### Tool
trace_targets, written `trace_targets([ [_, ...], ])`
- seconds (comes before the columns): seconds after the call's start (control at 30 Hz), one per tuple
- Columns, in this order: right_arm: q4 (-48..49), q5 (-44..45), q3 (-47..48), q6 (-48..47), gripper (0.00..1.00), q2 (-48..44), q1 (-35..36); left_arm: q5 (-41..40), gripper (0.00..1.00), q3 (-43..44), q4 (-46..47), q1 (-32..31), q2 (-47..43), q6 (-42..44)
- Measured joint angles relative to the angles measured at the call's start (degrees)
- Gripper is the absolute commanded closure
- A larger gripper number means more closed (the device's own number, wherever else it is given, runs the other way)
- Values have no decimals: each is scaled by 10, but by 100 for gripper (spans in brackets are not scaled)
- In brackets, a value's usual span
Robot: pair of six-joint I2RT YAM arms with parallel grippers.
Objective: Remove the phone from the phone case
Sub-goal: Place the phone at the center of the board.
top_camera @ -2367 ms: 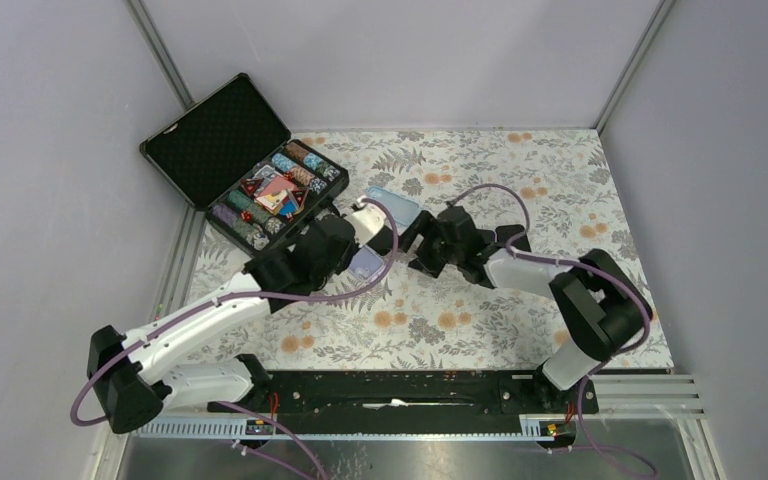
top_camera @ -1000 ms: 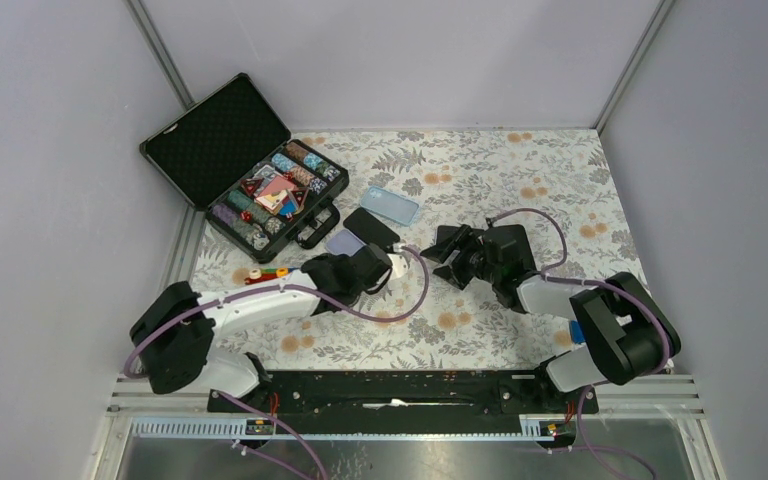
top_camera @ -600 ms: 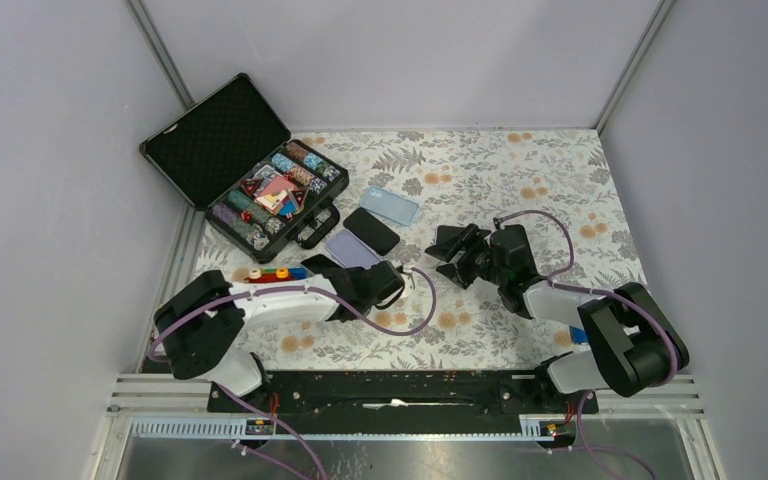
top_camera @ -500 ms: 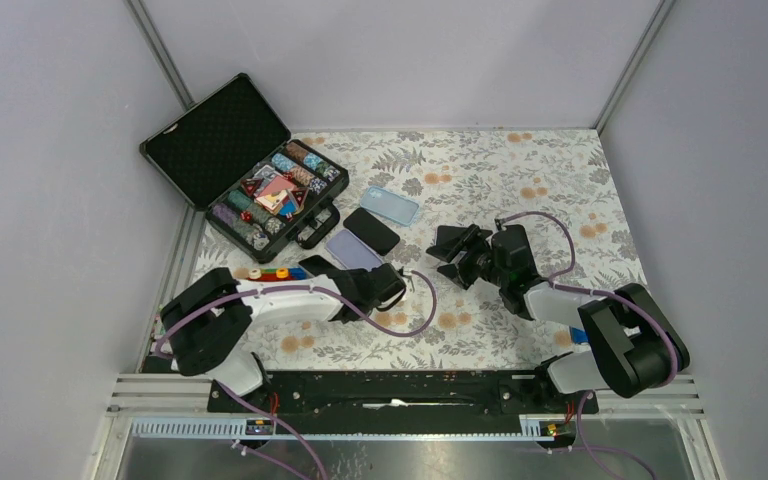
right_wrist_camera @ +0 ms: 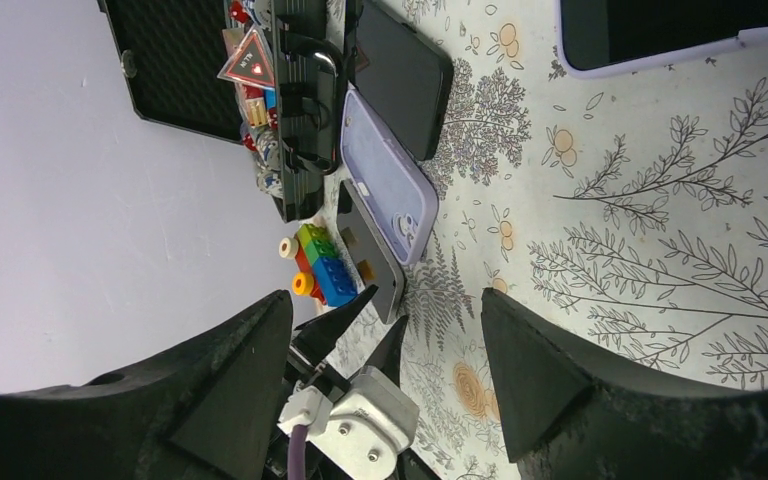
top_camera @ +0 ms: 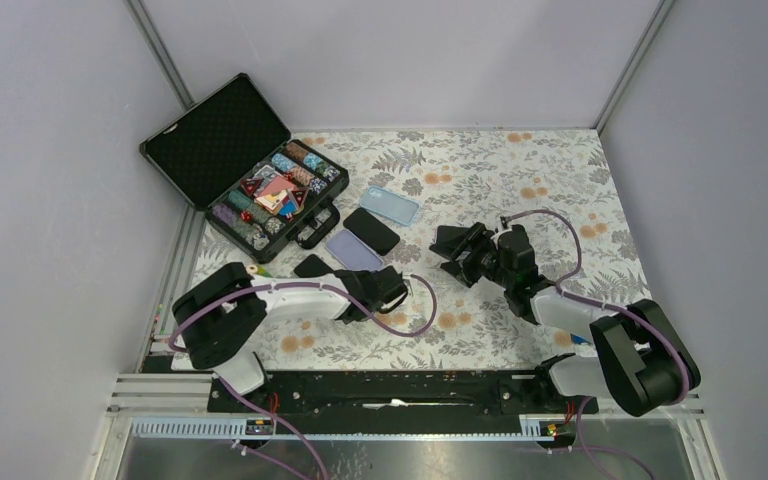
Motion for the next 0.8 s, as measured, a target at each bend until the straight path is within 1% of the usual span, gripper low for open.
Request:
trace_targets([
  [0.13,-10,0,0,-8,21,-2,0,6,45,1,0,0,-10,-7],
  [0.2,-22,0,1,-15,17,-2,0,6,39,1,-1,0,-23,-10],
  [0.37,-78,4,16,-48,4,-7,-3,7,25,6,-1,0,-108,-18],
  [0.4,-93,6,20,-57,3,-12,-4,7,20,9,2,0,-132,-20],
  [0.43,-113,10,28,-70,2,-19,-6,7,5,11,6,0,-151,-21],
  [0.47,-136,17,36,-84,1,-29,-7,6,2,14,12,0,-177,-23],
  [0.63,-257,64,104,-165,1,-65,-17,-2,1,21,56,1,-263,-42],
  [0.7,-325,96,155,-214,0,-70,-27,-21,1,21,90,3,-282,-71],
  [0.8,-384,135,200,-259,0,-71,-44,-29,1,17,156,10,-302,-141],
])
